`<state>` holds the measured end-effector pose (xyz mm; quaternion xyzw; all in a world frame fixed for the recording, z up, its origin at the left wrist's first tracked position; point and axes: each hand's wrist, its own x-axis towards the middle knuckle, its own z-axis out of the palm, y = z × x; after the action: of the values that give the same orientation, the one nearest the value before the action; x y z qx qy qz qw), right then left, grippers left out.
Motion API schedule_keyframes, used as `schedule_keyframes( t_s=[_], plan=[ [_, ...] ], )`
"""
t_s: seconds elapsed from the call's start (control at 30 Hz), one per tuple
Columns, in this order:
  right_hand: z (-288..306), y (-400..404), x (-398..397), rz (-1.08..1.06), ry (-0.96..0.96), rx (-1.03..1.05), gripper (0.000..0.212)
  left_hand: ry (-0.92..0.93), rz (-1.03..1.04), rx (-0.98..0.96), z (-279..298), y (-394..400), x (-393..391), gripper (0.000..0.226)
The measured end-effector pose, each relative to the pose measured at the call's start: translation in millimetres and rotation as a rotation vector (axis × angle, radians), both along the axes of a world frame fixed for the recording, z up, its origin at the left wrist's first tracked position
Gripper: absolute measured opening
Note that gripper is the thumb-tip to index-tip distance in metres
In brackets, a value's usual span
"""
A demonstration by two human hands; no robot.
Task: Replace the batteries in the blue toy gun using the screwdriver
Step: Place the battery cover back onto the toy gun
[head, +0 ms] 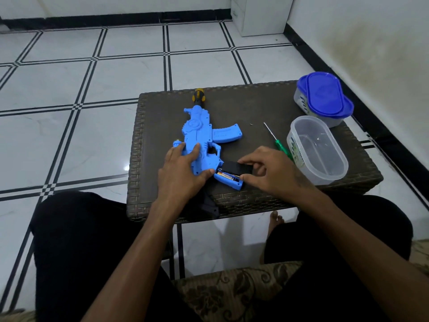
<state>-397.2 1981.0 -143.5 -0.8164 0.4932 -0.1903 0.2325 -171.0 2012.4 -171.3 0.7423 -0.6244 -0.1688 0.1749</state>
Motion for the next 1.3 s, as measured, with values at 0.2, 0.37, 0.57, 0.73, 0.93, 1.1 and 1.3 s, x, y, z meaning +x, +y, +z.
schedule_keyframes(
  t_s=[0.2,0.37,0.57,0.73,0.93,1.1,1.3],
  plan=[
    [3,1,11,0.033,0.028,0.028,0.039,0.0,0.037,-0.019,-2,1,5,0.077],
    [3,-2,20,0.002,0.118,0.023,0.042,-0.013,0.03,0.006,-2,0,6,0.077],
    [9,-5,27,-0.048,0.103,0.064,0.041,0.008,0.029,0.029,-1,-2,7,0.077],
    [13,-7,27,-0.045,0.106,0.117,0.042,-0.002,0.027,0.045,1,-2,7,0.078],
    [11,-3,27,-0.02,0.118,0.126,0.046,-0.008,0.025,0.051,2,-1,6,0.078],
    [9,-1,23,-0.031,0.116,0.117,0.044,-0.004,0.028,0.047,0,-1,7,0.079],
    [8,0,19,-0.009,0.103,0.143,0.047,-0.008,0.03,0.053,0,-1,6,0.079]
  ],
)
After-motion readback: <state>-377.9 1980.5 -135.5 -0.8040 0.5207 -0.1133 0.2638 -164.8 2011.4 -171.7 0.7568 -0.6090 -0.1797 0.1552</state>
